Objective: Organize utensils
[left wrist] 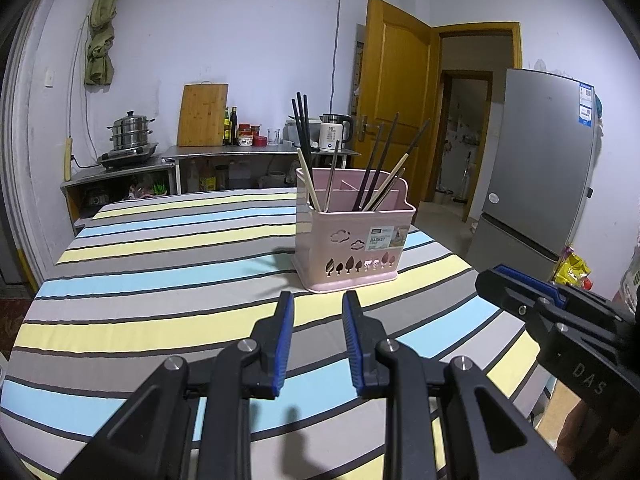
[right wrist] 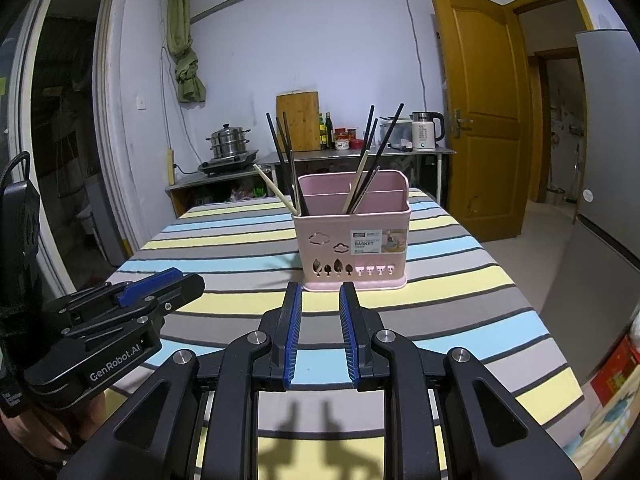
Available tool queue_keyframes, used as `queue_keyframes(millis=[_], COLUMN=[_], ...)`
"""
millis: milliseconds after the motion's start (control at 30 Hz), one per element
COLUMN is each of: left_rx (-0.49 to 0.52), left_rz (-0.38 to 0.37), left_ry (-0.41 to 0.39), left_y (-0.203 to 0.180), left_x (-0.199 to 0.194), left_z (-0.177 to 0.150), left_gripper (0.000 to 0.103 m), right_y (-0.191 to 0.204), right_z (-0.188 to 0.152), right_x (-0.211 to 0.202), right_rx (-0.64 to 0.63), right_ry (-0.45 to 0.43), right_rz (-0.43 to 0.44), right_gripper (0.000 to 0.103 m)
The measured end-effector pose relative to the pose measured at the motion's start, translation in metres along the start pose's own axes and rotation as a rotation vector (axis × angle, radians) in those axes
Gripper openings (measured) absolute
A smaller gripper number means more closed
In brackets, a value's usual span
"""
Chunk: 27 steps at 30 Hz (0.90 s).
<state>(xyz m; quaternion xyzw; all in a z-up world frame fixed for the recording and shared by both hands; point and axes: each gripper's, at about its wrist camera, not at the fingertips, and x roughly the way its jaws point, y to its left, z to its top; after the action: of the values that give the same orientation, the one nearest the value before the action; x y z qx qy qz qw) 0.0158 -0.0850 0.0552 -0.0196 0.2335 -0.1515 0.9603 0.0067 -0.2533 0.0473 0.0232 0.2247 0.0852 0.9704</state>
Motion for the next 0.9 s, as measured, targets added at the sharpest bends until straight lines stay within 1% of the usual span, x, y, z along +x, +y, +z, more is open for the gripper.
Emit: queue_keyframes(millis=[900], left_rx=[0.0], left_rz=[0.016], left_ry=[-0.004], left_y=[-0.0042], left_x=[-0.0008], left_z=[-0.0013], left_gripper=[0.026], right_y=[-0.0001], right_z=[-0.0018], right_x=[-0.0007], right_rx=[-0.002], right_ry=[-0.001], right_rz=[-0.004], right_gripper=[0.02])
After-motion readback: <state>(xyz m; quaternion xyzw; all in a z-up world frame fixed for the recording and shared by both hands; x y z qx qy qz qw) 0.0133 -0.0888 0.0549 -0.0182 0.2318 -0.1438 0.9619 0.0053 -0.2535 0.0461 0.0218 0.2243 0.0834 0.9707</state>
